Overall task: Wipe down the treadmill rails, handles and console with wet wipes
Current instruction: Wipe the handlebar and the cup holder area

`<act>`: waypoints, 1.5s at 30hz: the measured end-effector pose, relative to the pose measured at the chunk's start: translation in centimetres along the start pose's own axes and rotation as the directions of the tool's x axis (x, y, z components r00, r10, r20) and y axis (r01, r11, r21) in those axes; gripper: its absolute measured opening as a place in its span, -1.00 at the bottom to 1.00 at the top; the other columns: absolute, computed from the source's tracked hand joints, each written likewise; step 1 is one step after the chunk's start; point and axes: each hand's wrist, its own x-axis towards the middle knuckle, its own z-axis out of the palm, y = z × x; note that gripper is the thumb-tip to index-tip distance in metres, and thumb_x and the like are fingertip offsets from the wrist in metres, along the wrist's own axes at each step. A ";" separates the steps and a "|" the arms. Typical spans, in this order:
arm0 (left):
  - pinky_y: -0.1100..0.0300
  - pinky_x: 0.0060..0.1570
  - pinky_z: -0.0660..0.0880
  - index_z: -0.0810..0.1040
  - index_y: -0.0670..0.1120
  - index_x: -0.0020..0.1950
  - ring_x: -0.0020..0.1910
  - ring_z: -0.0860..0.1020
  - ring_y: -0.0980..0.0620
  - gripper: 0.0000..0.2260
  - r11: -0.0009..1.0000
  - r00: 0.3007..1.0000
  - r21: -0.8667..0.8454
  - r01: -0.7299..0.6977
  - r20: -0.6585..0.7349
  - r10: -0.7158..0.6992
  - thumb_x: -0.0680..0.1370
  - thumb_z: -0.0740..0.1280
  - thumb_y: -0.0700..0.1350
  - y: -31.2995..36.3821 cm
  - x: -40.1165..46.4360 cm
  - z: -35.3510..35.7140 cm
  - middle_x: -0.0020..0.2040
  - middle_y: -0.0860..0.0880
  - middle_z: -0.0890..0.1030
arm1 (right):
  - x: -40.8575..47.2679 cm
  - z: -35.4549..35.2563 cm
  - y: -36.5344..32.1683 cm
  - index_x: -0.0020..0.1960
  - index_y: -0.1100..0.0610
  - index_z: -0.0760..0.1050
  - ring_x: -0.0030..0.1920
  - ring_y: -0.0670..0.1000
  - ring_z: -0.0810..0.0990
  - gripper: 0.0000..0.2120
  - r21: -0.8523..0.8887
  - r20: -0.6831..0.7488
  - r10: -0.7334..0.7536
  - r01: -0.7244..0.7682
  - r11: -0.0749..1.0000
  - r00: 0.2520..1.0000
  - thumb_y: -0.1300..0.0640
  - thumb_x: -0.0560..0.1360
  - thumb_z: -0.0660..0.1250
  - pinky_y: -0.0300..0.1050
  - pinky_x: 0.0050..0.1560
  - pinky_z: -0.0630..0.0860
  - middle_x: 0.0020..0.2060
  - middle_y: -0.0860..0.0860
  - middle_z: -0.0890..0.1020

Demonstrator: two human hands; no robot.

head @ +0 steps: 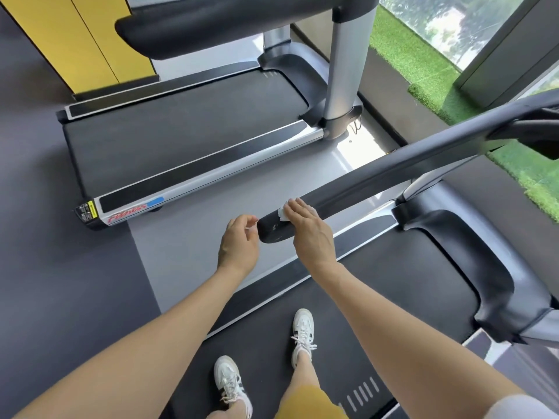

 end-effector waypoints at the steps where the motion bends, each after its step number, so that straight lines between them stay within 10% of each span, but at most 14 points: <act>1: 0.27 0.04 0.32 0.49 -0.14 0.24 0.10 0.47 0.01 -0.77 1.000 1.000 0.000 -0.005 0.008 0.005 0.63 0.13 -0.20 -0.2 -0.1 -0.4 0.22 -0.10 0.48 | -0.5 0.7 -1.0 0.25 0.24 0.54 0.34 0.15 0.44 -0.46 0.010 -0.006 -0.010 0.010 1.000 1.000 0.57 0.36 0.16 0.02 0.30 0.42 0.27 0.10 0.54; 8: 0.29 0.06 0.31 0.48 -0.14 0.24 0.18 0.47 -0.01 -0.76 0.999 0.998 -0.013 0.036 0.057 -0.035 0.63 0.13 -0.22 -2.3 -0.8 -2.8 0.24 -0.10 0.50 | -4.5 2.9 -5.5 0.33 0.18 0.48 0.43 -0.02 0.31 -0.48 0.136 0.183 -0.089 0.065 0.989 0.979 0.52 0.47 0.08 -0.15 0.34 0.35 0.36 0.02 0.45; 14: 0.25 0.06 0.32 0.48 -0.11 0.24 0.17 0.47 -0.03 -0.76 0.997 0.996 -0.023 0.077 0.039 -0.076 0.63 0.12 -0.20 -2.3 -0.1 -2.8 0.23 -0.09 0.50 | -2.9 0.5 -3.3 0.15 0.15 0.62 0.09 0.08 0.56 -0.54 0.101 -0.206 0.115 -0.095 0.990 0.972 0.52 0.35 0.33 -0.13 -0.11 0.54 0.11 -0.03 0.65; 19: 0.24 0.07 0.34 0.49 -0.11 0.23 0.16 0.47 -0.02 -0.77 0.996 0.995 -0.023 0.090 0.038 -0.089 0.63 0.13 -0.21 -1.7 -0.1 -2.1 0.22 -0.09 0.51 | -2.7 1.8 -4.2 -0.03 0.17 0.66 -0.10 0.12 0.57 -0.75 0.071 -0.138 0.024 -0.014 0.997 0.990 0.39 0.39 0.33 -0.15 -0.36 0.49 -0.07 0.01 0.65; 23: 0.22 0.05 0.36 0.47 -0.11 0.25 0.11 0.45 0.02 -0.77 0.996 0.995 -0.005 0.093 0.022 -0.093 0.64 0.12 -0.21 -0.5 0.4 -2.1 0.22 -0.08 0.51 | -2.6 0.9 -4.2 -0.01 0.13 0.67 -0.03 0.08 0.56 -0.68 0.274 0.036 -0.008 -0.003 0.962 0.999 0.45 0.46 0.25 -0.08 -0.15 0.52 -0.06 -0.01 0.66; 30: 0.23 0.08 0.38 0.50 -0.10 0.20 0.07 0.50 0.03 -0.78 0.995 0.996 0.055 -0.087 0.041 0.085 0.60 0.18 -0.21 6.0 2.5 2.1 0.16 -0.04 0.48 | 3.9 -6.7 3.8 0.13 0.16 0.62 0.10 0.08 0.48 -0.72 0.402 -0.167 0.401 -0.309 0.862 0.901 0.31 0.58 0.17 -0.28 0.01 0.29 0.04 0.05 0.59; 38: 0.24 0.07 0.37 0.49 -0.12 0.21 0.14 0.49 0.02 -0.79 0.978 0.982 0.108 -0.177 0.084 0.168 0.61 0.19 -0.19 9.7 4.1 6.0 0.16 -0.04 0.47 | 9.0 -11.4 13.7 0.17 0.22 0.58 0.18 0.12 0.47 -0.72 0.318 -0.270 0.531 -0.446 0.837 0.803 0.30 0.59 0.14 -0.26 0.09 0.29 0.10 0.09 0.59; 45: 0.26 0.03 0.34 0.49 -0.10 0.22 0.17 0.48 0.01 -0.79 0.975 0.990 0.171 -0.141 0.040 0.136 0.60 0.20 -0.19 7.3 4.3 4.6 0.19 -0.05 0.47 | 9.0 -9.9 12.5 0.15 0.20 0.60 0.23 0.07 0.42 -0.64 0.161 -0.117 0.482 -0.462 0.872 0.868 0.39 0.55 0.09 -0.17 0.11 0.31 0.16 0.03 0.58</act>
